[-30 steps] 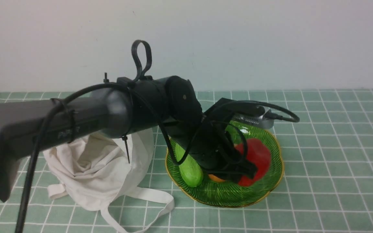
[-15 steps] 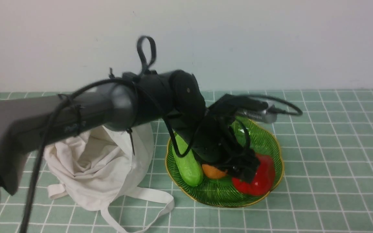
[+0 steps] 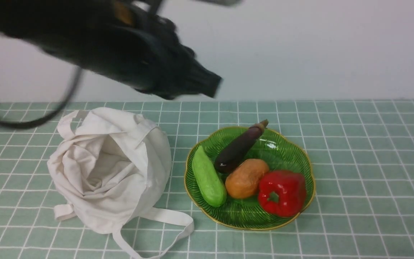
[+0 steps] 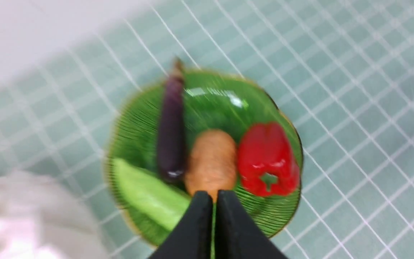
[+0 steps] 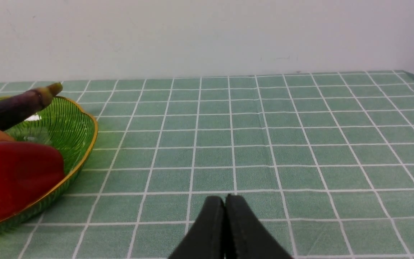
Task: Take vegetables from cloth bag on blue coffee tablecloth place on plate.
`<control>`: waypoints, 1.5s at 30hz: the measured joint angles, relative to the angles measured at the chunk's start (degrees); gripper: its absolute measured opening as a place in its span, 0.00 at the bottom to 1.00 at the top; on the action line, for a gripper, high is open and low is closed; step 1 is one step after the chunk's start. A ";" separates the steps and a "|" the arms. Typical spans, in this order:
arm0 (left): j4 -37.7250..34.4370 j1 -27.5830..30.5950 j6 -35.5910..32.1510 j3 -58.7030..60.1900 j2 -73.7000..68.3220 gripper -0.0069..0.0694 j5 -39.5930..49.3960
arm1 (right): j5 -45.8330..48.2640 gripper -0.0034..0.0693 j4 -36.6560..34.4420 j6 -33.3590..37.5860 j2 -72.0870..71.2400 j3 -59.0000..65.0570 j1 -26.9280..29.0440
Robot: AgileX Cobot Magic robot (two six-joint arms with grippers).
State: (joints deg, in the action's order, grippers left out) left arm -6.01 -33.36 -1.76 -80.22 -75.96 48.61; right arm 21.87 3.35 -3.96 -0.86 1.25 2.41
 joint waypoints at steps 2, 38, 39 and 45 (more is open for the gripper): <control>1.78 0.00 2.48 3.01 4.29 0.08 -1.13 | 0.00 0.03 0.00 0.00 0.00 0.00 0.00; 17.82 3.16 14.64 57.47 62.26 0.08 -23.99 | 0.00 0.03 0.00 0.00 0.00 0.00 0.00; 17.56 4.27 14.64 58.03 62.74 0.08 -23.99 | 0.00 0.03 0.00 0.00 0.00 0.00 0.00; 8.73 20.78 7.25 71.57 73.20 0.08 -24.00 | 0.00 0.03 0.00 0.00 0.00 0.00 0.00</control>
State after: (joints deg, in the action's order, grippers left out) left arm 2.72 -12.58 5.49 -8.65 -2.76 24.61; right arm 21.87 3.35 -3.96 -0.86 1.25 2.41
